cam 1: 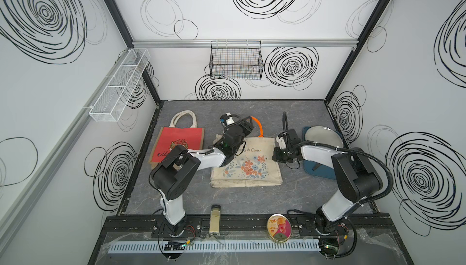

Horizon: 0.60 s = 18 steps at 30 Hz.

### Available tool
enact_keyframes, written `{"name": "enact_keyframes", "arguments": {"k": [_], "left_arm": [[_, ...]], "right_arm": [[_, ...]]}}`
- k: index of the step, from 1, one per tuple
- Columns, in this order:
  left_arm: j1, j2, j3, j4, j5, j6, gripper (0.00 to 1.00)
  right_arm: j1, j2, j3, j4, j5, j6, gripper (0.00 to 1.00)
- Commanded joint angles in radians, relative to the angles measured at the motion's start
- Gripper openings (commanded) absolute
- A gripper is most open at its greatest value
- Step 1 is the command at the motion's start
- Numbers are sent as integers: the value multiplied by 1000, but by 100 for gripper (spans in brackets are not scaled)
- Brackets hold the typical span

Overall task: Put away the canvas bag
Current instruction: Adjust the canvas bag at the center of the board.

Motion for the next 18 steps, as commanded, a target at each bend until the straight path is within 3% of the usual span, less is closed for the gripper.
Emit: {"name": "enact_keyframes", "arguments": {"k": [1,3,5,9,11,13,18], "left_arm": [[46,79,59,-9,-56,74,77],[61,81,77,-46,-52,92,78],[54,49,130,-213,-82,189,82],[15,-48,156,-493,-119,301,80],[7,-125,79,-553,-88,303,76],[1,-207,-22,-589,-83,297,68],[-3,-379,-247,-649,2,227,51]], "right_arm": [[15,12,-30,-57,52,-3,8],[14,-3,-30,-62,55,-2,9],[15,-23,-28,-58,59,4,12],[20,-58,-12,-45,68,17,31],[31,-86,1,-53,105,28,54],[49,-131,8,-64,163,40,64],[155,-237,41,-135,356,49,72]]}}
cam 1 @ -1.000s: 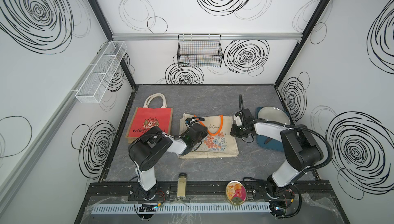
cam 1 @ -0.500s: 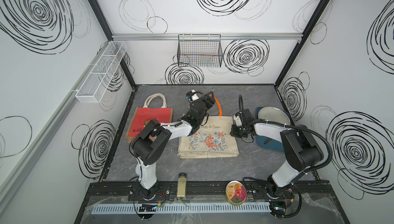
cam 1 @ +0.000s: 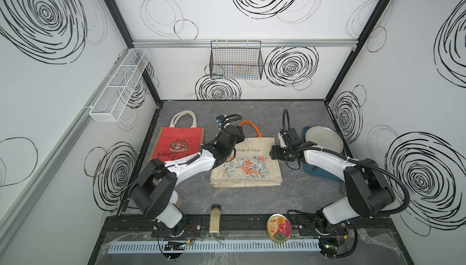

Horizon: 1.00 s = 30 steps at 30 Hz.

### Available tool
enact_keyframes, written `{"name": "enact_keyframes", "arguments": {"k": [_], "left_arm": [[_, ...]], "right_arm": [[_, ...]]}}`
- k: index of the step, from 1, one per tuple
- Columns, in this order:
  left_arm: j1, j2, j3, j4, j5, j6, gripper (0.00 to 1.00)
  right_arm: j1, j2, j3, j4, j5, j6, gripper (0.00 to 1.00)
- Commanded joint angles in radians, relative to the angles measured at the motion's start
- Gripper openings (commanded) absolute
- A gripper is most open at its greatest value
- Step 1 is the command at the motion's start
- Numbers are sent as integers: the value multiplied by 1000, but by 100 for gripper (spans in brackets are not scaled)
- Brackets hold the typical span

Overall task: Put away the canvas bag
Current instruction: Adjust the canvas bag at the center of the board, then press the canvas bag at the center of the board.

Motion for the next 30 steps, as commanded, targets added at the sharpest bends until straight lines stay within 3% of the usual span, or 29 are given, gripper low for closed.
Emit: {"name": "enact_keyframes", "arguments": {"k": [1,3,6,9,14,20,26,30], "left_arm": [[1,-77,-129,-93,50,-44,48],[-8,-131,-200,-97,62,-89,42],[-44,-209,-288,-111,40,-154,35],[-92,-238,-348,-119,34,-222,33],[-135,-217,-487,-8,13,-338,26],[-118,-90,-569,148,5,-349,26],[-59,69,-707,421,70,-471,21],[-58,83,-757,433,32,-538,19]], "right_arm": [[91,-56,54,-89,163,26,72],[164,-71,59,-72,150,29,71],[257,-56,41,38,7,75,64],[357,4,22,191,-140,123,48],[493,144,37,304,-185,139,24],[465,237,-75,376,-192,194,11],[369,200,-272,442,-221,226,5],[284,142,-413,431,-197,267,3]]}}
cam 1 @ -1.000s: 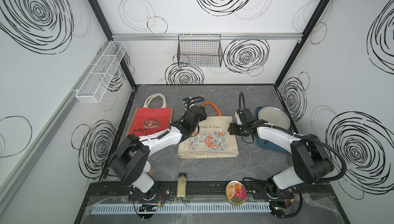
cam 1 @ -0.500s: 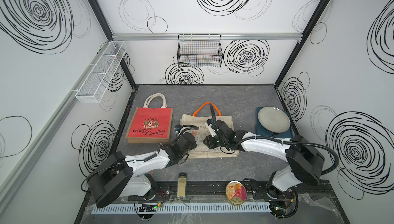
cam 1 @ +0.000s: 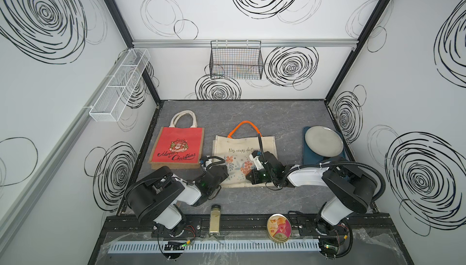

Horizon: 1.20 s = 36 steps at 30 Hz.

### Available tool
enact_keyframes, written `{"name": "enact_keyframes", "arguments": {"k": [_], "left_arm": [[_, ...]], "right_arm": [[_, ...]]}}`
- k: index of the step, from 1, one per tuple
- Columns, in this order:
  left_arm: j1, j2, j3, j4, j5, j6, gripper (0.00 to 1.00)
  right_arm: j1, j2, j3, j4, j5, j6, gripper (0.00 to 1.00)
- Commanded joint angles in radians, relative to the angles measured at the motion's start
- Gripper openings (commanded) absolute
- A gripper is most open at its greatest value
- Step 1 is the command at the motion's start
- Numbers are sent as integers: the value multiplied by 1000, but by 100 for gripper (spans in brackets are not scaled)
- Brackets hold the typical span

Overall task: Put away the canvas bag
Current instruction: Press the canvas bag at the center of the board.

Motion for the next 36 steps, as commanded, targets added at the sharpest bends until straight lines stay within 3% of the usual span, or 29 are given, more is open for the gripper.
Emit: {"name": "enact_keyframes", "arguments": {"k": [1,12,21,26,31,36], "left_arm": [[27,65,-79,-129,-19,-82,19],[77,-1,-47,-253,-82,-26,15],[85,-5,-33,-272,-91,17,14],[83,-78,-4,-297,-102,87,17],[85,-147,58,-336,-71,211,31],[81,-168,105,-355,-66,224,30]], "right_arm": [[-95,6,-162,-139,59,62,3],[-234,-70,-309,-123,143,130,0],[-302,-304,-409,-156,239,201,0],[-303,-342,-383,-196,258,180,0],[-303,-399,-307,-267,280,128,0],[-302,-444,-226,-341,305,71,0]]}}
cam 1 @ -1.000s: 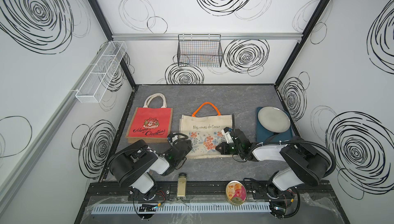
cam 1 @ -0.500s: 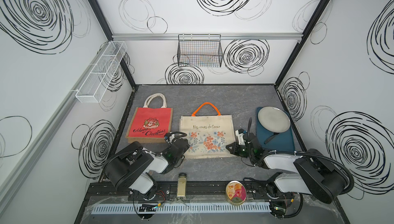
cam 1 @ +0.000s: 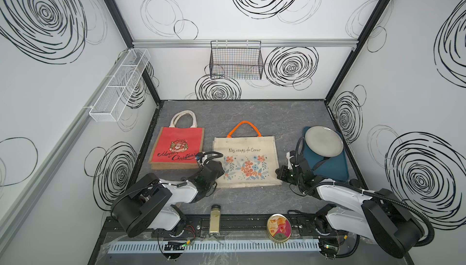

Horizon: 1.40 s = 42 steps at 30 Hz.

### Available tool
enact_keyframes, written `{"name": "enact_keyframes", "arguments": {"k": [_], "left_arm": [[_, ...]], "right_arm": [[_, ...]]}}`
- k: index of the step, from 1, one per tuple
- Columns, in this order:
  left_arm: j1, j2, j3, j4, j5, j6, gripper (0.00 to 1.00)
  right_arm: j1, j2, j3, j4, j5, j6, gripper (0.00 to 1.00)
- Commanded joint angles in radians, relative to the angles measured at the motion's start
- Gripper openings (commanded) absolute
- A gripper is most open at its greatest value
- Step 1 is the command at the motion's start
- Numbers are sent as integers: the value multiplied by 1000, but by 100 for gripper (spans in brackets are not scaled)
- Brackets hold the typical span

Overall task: Put away the canvas bag
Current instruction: Press the canvas bag at the center of the board, then reset both arms

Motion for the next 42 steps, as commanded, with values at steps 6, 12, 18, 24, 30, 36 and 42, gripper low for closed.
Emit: {"name": "enact_keyframes", "arguments": {"k": [6,12,18,24,30,36,42], "left_arm": [[-15,-155,231,-400,-270,267,61],[180,-277,277,-328,-242,476,96],[252,-238,235,-82,-510,784,99],[208,-98,107,424,-675,1270,99],[351,11,26,592,-422,1289,99],[590,55,-82,778,-49,1109,99],[586,100,-87,823,-13,1122,99]], "right_arm": [[-31,-51,206,-285,195,-195,29],[-203,-31,304,-176,200,-377,95],[-441,51,338,-12,171,-490,97],[-500,110,250,186,334,-648,99],[-545,114,51,527,321,-663,100],[-562,193,12,739,225,-675,100],[-557,315,0,896,218,-691,100]]}}
